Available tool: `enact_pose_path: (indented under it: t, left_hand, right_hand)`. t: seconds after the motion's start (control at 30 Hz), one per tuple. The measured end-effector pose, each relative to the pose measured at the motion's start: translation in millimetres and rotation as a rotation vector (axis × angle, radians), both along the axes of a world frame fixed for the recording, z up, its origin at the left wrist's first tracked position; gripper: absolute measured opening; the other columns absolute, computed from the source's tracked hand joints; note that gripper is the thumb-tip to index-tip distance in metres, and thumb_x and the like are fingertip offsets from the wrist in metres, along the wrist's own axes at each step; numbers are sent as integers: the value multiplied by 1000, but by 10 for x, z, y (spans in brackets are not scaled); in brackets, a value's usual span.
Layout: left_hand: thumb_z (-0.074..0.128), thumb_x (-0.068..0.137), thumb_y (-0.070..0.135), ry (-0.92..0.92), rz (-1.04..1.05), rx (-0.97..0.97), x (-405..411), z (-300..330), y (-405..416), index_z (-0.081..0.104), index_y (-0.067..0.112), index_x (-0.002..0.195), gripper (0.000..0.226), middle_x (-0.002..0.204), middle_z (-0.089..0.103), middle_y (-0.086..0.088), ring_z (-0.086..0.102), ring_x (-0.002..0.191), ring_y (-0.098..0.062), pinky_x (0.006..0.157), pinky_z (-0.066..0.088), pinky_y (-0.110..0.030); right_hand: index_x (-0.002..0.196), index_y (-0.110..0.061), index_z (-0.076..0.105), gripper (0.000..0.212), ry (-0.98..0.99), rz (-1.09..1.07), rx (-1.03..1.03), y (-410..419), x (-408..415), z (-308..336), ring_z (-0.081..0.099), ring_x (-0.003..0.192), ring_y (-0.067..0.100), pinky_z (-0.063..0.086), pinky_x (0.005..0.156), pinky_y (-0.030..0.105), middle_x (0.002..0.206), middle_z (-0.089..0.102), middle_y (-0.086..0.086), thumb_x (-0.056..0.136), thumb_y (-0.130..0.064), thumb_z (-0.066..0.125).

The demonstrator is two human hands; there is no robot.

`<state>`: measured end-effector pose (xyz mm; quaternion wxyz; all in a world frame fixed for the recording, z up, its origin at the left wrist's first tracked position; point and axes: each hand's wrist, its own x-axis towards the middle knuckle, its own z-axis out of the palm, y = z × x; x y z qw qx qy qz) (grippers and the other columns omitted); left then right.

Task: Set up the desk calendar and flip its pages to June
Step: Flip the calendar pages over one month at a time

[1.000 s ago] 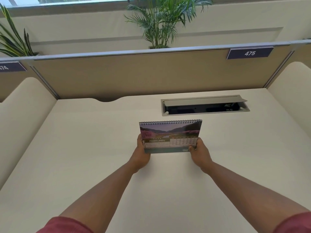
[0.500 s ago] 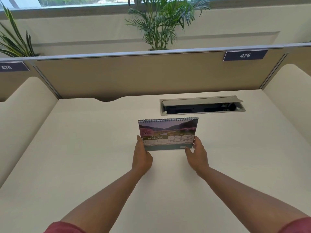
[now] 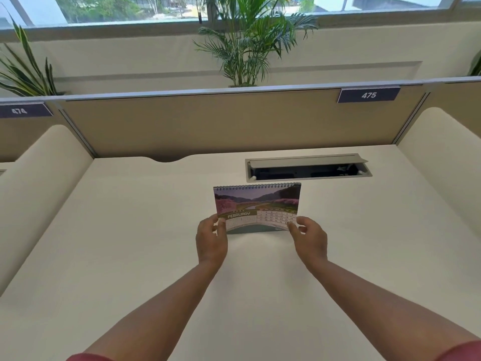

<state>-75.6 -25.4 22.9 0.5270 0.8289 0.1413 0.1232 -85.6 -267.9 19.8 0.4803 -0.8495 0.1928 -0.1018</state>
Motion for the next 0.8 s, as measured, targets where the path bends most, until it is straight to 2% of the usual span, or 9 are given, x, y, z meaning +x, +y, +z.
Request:
enact_pose_path:
  t: [0.13,0.23,0.3,0.37,0.47,0.57,0.63,0.73,0.8]
  left_hand:
    - [57,104,21,-4,-18,-16,-34,29,48,78,21,109,22,94,76,6,70,86,-11,73,59,-27]
    - [71,96,28,44,14,-98,-33,17,60,73,20,91,10,79,73,6,68,75,-13,64,55,-26]
    - [81,88,30,88,33,-162,-14,25,66,68,18,80,20,65,65,5,58,62,-14,59,51,-29]
    - [83,87,29,123,39,-192,6,40,80,67,15,76,23,64,66,1,59,62,-17,60,52,-36]
    - [77,92,32,135,28,-206,14,50,114,72,14,78,24,75,76,-8,70,71,-22,66,58,-41]
    - [56,105,39,174,-6,-302,-14,91,127,75,14,82,39,73,78,1,73,65,-9,54,55,-24]
    - [43,110,36,227,34,-415,-9,77,165,72,13,87,43,73,77,2,71,62,-10,52,52,-22]
    - [47,107,19,257,94,-432,35,10,292,65,7,108,23,91,76,-14,66,71,-23,60,49,-30]
    - [55,103,13,231,36,-339,62,16,353,59,8,128,26,93,74,-10,67,75,-24,67,51,-32]
  right_hand:
    - [125,-11,73,35,-53,-39,-73,44,-43,39,72,100,24,47,78,27,119,77,10,97,-32,67]
    - [110,-16,77,28,-78,-45,-75,93,-66,71,73,91,22,51,72,29,104,79,4,93,-38,72]
    - [86,-22,73,21,-66,-19,27,86,-53,94,70,76,15,54,62,28,82,76,-6,87,-42,77]
    - [80,-21,71,21,-43,22,201,71,-19,116,70,71,14,55,57,25,72,74,-7,86,-39,79]
    - [87,-16,76,19,38,61,325,40,53,180,76,78,21,63,65,36,81,79,-3,94,-34,71]
    - [90,-9,76,25,101,74,517,-24,125,306,77,75,23,61,62,33,85,81,7,98,-30,66]
    - [96,-6,74,22,171,84,732,-79,162,423,76,75,26,58,60,32,90,81,12,98,-25,63]
    - [99,-6,68,18,257,98,1031,-155,190,571,71,69,26,49,48,25,88,78,16,95,-19,56]
    - [95,-8,64,16,288,123,1151,-190,196,650,68,64,24,44,43,22,84,76,16,94,-18,52]
